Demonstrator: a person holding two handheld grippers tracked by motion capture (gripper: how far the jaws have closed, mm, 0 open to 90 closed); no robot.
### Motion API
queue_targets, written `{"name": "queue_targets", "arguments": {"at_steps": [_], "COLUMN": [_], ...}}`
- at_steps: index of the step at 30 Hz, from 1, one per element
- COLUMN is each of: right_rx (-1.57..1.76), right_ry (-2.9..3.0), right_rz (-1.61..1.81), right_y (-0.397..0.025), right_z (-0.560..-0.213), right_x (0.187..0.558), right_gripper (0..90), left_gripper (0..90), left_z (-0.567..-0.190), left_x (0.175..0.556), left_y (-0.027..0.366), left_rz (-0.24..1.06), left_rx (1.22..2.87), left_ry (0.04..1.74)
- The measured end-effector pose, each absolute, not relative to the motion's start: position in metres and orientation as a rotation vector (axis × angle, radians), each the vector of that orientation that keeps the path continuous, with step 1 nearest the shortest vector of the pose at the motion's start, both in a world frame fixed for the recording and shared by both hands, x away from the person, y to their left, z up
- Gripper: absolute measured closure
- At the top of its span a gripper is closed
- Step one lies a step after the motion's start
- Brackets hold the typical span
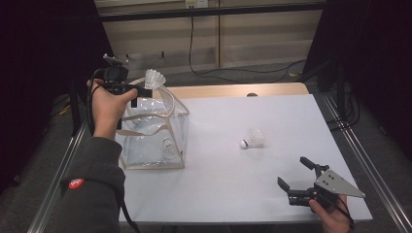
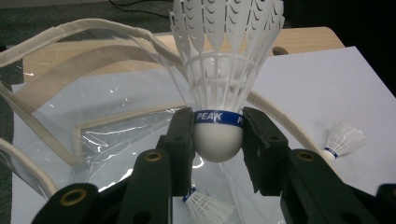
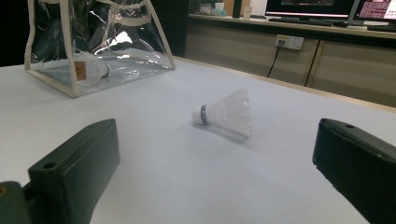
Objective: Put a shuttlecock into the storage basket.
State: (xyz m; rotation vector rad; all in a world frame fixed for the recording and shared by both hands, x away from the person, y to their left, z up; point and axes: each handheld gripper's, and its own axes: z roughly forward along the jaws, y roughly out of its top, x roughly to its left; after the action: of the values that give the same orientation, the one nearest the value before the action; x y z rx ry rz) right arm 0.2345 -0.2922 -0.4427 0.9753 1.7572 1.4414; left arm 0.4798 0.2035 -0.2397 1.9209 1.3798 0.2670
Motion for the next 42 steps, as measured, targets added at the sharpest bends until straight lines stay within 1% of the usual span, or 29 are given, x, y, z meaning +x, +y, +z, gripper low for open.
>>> {"name": "queue_targets", "arguments": {"at_steps": [13, 42], "right_rx": [0.978, 0.984], "right_ry": [1.758, 1.754], "right_rz": [1.439, 1.447], "right_y": [-0.292, -0.292], "right_z": [-0.442, -0.443], "right_x": [0.234, 0.233], "right_gripper": [0.5, 0.5], "left_gripper": [65.2, 65.0], "left_z": [-0.24, -0.261], "left_x": [0.481, 0.488], "left_y": [0.21, 0.223], "left_rz": [0.285, 0.314], "left_rx": [1.91, 1.88], "left_ry": [1.409, 1.491]}}
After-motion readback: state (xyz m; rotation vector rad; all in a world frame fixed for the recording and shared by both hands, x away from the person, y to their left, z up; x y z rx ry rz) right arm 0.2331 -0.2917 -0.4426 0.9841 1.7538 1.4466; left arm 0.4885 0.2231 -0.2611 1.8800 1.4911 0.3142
